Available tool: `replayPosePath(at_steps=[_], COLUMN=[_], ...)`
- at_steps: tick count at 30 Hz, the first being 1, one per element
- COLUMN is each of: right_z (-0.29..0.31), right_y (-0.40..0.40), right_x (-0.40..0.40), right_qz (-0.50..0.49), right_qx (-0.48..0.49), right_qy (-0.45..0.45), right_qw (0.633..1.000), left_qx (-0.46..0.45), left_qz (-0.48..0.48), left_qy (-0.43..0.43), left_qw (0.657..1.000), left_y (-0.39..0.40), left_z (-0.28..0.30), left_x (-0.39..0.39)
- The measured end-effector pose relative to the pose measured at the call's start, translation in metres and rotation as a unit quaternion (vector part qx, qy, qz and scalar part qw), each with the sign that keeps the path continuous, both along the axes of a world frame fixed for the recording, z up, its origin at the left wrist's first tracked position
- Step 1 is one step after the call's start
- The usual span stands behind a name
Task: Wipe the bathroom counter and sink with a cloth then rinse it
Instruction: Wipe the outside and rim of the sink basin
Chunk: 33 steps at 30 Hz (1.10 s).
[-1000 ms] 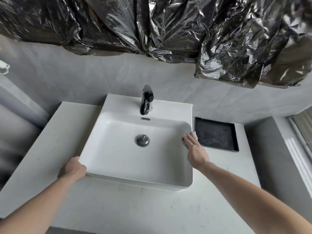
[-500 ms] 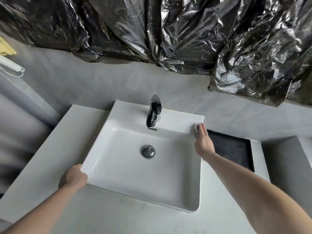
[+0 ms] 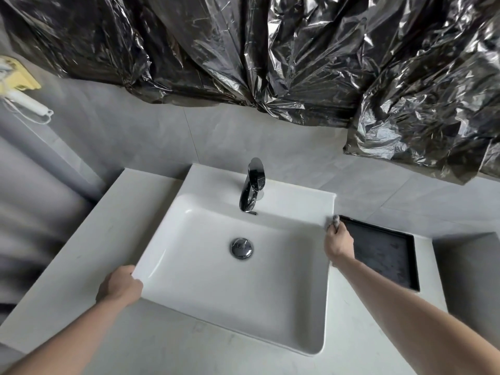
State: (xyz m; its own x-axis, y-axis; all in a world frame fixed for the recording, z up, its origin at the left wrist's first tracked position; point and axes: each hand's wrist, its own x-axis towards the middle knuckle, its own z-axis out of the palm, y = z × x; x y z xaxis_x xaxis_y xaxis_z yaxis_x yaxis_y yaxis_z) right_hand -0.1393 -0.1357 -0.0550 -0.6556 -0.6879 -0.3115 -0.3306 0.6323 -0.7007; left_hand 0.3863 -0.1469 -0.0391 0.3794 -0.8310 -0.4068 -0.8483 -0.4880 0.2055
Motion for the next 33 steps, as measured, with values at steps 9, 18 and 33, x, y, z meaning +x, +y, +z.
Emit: replayPosePath(at_steps=[9,18,33], right_z=[0.003,0.002,-0.003], right_y=[-0.016,-0.075,-0.048], right_x=[0.007,0.067,0.067], right_qz=[0.051,0.327,0.282], right_qx=[-0.031,0.029,-0.017], right_qy=[0.056,0.243,0.243], right_qw=[0.997,0.913,0.928], left_qx=[0.011,0.013,0.005], left_qz=[0.005,0.01,-0.001], left_qy=[0.015,0.009,0.031], left_qw=[1.0,1.0,1.0], left_y=[-0.001,-0.003,0.003], left_z=[0.015,0.016,0.011], left_x=[-0.007,-0.008,0.002])
